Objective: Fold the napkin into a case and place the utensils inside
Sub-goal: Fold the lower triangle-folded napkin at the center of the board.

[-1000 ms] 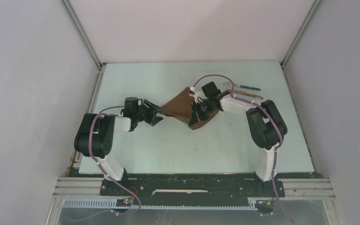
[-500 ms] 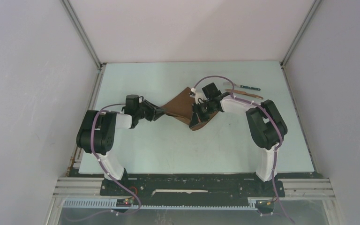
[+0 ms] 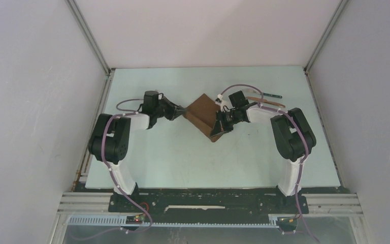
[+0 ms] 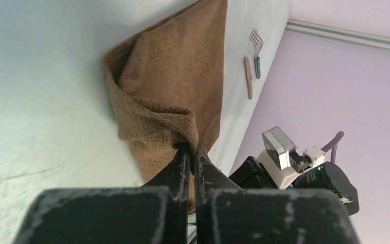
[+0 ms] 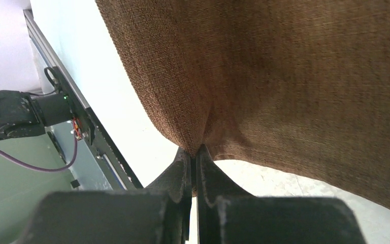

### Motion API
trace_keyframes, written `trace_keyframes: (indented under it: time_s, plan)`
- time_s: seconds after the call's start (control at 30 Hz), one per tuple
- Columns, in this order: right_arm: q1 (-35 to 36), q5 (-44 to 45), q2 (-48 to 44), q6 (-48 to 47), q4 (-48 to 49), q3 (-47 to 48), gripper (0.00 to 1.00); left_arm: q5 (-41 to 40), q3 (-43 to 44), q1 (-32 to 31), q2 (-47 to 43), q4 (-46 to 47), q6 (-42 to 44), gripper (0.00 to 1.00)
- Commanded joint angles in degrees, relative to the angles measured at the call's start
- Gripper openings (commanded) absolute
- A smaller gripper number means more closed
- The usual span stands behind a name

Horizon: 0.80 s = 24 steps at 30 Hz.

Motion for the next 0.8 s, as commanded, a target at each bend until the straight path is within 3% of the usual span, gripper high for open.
trace_keyframes:
  time_s: [0.0, 0.3, 0.77]
  plan:
    - [-2.07, -2.38, -0.45, 3.06, 2.46, -1.13, 0.0, -2.61, 7.09, -2.17, 2.99, -4.26, 2.33, 0.0]
    - [-5.04, -1.14, 1.38, 4.64, 3.28, -2.2, 0.0, -3.47, 16.15, -4.41, 9.48, -7.91, 2.84, 0.0]
    - [-5.88, 0.09, 5.12, 4.93, 3.78, -1.22, 0.0, -2.29, 22.99, -4.99, 16.93, -10.08, 2.93, 0.0]
